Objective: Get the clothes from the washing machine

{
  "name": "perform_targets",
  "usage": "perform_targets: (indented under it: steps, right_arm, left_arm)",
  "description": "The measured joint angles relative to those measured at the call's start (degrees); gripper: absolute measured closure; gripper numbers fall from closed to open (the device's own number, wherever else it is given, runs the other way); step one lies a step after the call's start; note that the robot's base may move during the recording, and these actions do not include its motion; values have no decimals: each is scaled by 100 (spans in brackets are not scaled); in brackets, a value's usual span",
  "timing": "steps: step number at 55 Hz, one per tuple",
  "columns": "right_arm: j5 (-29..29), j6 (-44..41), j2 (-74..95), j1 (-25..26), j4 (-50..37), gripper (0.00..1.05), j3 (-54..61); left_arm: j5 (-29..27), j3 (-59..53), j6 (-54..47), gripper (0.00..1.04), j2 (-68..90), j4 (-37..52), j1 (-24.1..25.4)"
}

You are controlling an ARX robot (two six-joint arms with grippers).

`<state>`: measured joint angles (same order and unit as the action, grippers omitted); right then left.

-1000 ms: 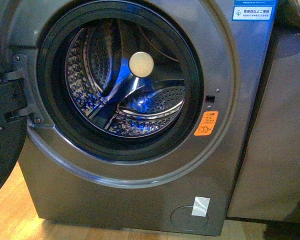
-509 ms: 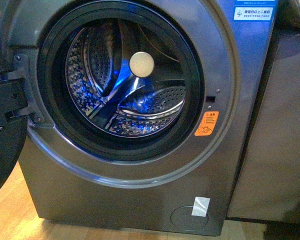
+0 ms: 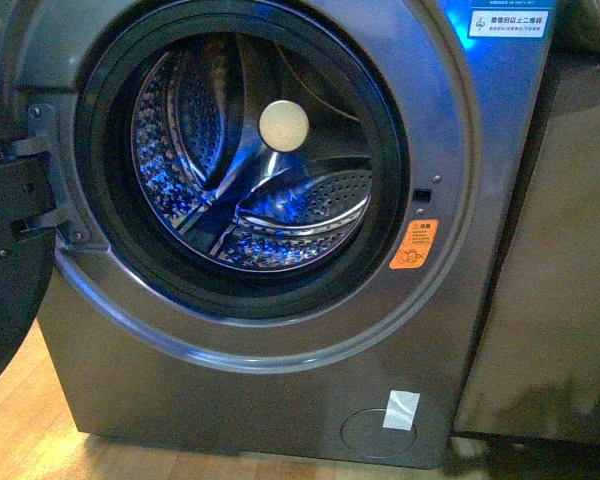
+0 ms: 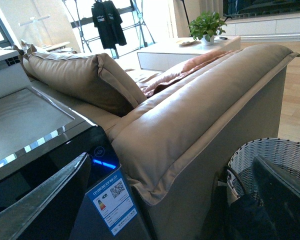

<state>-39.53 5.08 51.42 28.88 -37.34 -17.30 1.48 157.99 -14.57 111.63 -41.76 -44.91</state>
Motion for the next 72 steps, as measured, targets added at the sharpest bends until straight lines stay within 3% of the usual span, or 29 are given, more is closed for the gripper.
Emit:
perform_targets:
  steps: [8,13,16,18,20,33,38,40,43,46,59,64,72]
  right_arm:
    - [1174,769,-1036,-1165,15,7,715]
    - [2389,822,-1668,-2258,-42,7,1121]
    - [4214,260,-2258,-3488,1023,21,1198]
    - [4983,-55,-2481,-4044,1335,29,1370]
    - [5213,-229,-2623,-4229,1512,38,1493]
    - [4878,-448,-3204,-3869,1744,77,1698]
    - [4680,-474,-3447,-3665,2031,97,1698]
    - [4393,-483,-3563,-3486,2144,103,1698]
    - [4006,-494,-3705,-3117,2282,102,1698]
    - [4000,-494,-3799,-2964,2369,102,1698]
    - [3958,-496,-4203,-2903,2776,102,1698]
    - [3945,-496,-4868,-2900,3639,102,1694]
    - [3947,-496,-5115,-2900,3722,102,1694]
  left_arm:
    - [0,2,0,7,2,0,0]
    - [0,4,0,7,2,0,0]
    - [0,7,0,7,2,0,0]
    - [0,7,0,7,2,0,0]
    - [0,7,0,7,2,0,0]
    - [0,17,0,7,4,0,-2]
    - [-94,79,68,7,22,-76,-17]
    - [-184,155,68,7,46,-157,-26]
    - [-243,212,179,7,57,-221,-26]
    - [-330,293,251,7,74,-304,-26]
    - [-643,492,448,7,50,-623,98]
    - [-1268,601,772,7,-74,-1001,358]
    - [-2063,715,1274,7,-422,-1648,835]
